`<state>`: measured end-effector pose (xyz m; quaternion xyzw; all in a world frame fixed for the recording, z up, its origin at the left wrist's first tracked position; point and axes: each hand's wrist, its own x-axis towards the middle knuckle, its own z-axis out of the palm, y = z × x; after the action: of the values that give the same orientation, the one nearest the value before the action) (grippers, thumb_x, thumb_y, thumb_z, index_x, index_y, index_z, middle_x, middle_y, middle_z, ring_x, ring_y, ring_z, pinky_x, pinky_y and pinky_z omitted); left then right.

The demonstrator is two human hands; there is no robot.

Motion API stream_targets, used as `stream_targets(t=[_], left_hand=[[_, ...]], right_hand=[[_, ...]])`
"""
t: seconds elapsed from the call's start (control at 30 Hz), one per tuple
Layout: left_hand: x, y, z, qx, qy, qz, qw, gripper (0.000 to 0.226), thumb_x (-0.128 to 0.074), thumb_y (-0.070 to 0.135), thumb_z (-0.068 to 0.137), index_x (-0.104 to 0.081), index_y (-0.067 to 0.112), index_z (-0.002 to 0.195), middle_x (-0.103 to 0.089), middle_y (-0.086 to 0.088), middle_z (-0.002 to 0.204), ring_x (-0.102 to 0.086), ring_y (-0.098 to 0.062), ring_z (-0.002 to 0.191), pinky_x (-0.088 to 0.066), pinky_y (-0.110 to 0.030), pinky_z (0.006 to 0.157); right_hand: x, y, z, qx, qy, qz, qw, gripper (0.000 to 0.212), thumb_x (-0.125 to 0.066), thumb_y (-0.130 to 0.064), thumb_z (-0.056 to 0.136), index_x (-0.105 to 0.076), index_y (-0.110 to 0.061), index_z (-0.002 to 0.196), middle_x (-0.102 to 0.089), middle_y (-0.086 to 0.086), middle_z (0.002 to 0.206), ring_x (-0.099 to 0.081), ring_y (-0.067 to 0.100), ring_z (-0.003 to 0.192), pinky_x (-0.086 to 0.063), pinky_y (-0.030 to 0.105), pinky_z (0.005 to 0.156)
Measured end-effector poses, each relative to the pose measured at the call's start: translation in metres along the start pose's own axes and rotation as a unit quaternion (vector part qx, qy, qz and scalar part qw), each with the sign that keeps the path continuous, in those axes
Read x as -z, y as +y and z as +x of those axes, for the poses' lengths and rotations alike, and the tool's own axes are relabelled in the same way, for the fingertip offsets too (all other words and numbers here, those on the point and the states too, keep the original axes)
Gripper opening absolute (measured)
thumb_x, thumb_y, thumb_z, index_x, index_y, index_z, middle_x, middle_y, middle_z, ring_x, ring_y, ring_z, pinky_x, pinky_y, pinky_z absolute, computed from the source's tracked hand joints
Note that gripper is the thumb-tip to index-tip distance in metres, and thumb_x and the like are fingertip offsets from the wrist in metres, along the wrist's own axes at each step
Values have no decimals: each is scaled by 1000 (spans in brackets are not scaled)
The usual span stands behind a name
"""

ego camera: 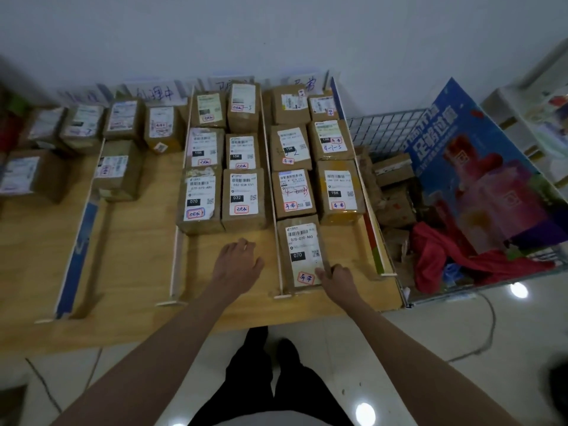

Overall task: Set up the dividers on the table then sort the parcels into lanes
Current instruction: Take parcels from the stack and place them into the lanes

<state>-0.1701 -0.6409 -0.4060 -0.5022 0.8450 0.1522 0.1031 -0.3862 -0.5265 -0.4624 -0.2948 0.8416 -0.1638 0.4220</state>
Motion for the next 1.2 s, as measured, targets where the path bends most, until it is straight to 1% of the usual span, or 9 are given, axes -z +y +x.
stream_targets(t=[0.1, 0.23, 0.33, 0.47, 0.63, 0.7, 0.77, 0.87, 1.2], left_hand=[[-2, 1, -4, 12, 4, -1, 1000, 48, -39, 41, 100, -48, 15, 139, -49, -4, 139, -48, -26, 125, -32, -37, 109], [1, 0, -7, 26, 9, -1, 1000, 48, -39, 42, 100, -47, 15, 139, -49, -4, 139, -48, -25, 125, -32, -37, 109], [4, -1, -11, 37, 7, -1, 999, 48, -39, 42, 100, -46, 16, 141, -48, -4, 141, -46, -26, 128, -31, -37, 110], [11, -4, -16, 49, 18, 4, 999, 48, -39, 42, 100, -47, 16, 140, -48, -4, 142, -46, -27, 128, -30, -38, 110], [41, -17, -19, 78, 62, -6, 995, 46, -41, 42, 99, -52, 15, 134, -52, -5, 139, -50, -28, 124, -35, -40, 106], [58, -30, -27, 85, 97, -10, 992, 44, -40, 40, 99, -53, 17, 134, -53, -4, 139, -50, -26, 126, -35, -39, 106], [72, -48, -38, 98, 119, -4, 988, 47, -37, 39, 101, -47, 17, 141, -47, -4, 146, -41, -24, 136, -30, -40, 113], [89, -80, -55, 149, 132, -7, 980, 55, -27, 43, 103, -32, 17, 151, -31, -3, 158, -23, -22, 147, -16, -41, 120], [108, -203, -137, 254, 173, -27, 951, 56, -25, 47, 103, -29, 19, 152, -26, -1, 160, -16, -21, 149, -12, -43, 122]], right_hand=[[-1, -2, 5, 7, -2, 3, 1000, 48, -55, -42, 96, -55, 1, 115, -59, 17, 114, -64, 29, 94, -57, 42, 82], [2, -11, 4, 20, 11, -3, 1000, 34, -51, -30, 100, -53, 2, 112, -58, 19, 114, -61, 29, 96, -51, 34, 72], [5, -15, 7, 24, 5, -32, 999, 32, -48, -25, 101, -52, 4, 114, -59, 20, 117, -61, 30, 101, -46, 25, 60], [18, -31, 1, 61, 30, -62, 996, 39, -49, -27, 101, -46, 2, 127, -53, 19, 126, -58, 32, 111, -51, 32, 77], [39, -87, -12, 221, 134, -162, 952, 42, -46, -32, 100, -41, -12, 137, -48, 12, 137, -50, 28, 122, -49, 46, 98], [42, -118, -23, 276, 153, -199, 928, 46, -44, -34, 101, -38, -15, 143, -43, 10, 146, -41, 29, 134, -37, 48, 111], [37, -147, -35, 317, 153, -237, 906, 54, -37, -39, 103, -28, -17, 151, -29, 8, 158, -24, 29, 147, -17, 48, 121], [18, -186, -52, 378, 130, -262, 878, 60, -26, -47, 103, -16, -20, 156, -13, 6, 164, -8, 28, 151, -2, 47, 122], [-83, -288, -104, 483, 92, -287, 822, 58, -27, -48, 102, -22, -22, 154, -21, 5, 161, -15, 27, 150, -11, 49, 122]])
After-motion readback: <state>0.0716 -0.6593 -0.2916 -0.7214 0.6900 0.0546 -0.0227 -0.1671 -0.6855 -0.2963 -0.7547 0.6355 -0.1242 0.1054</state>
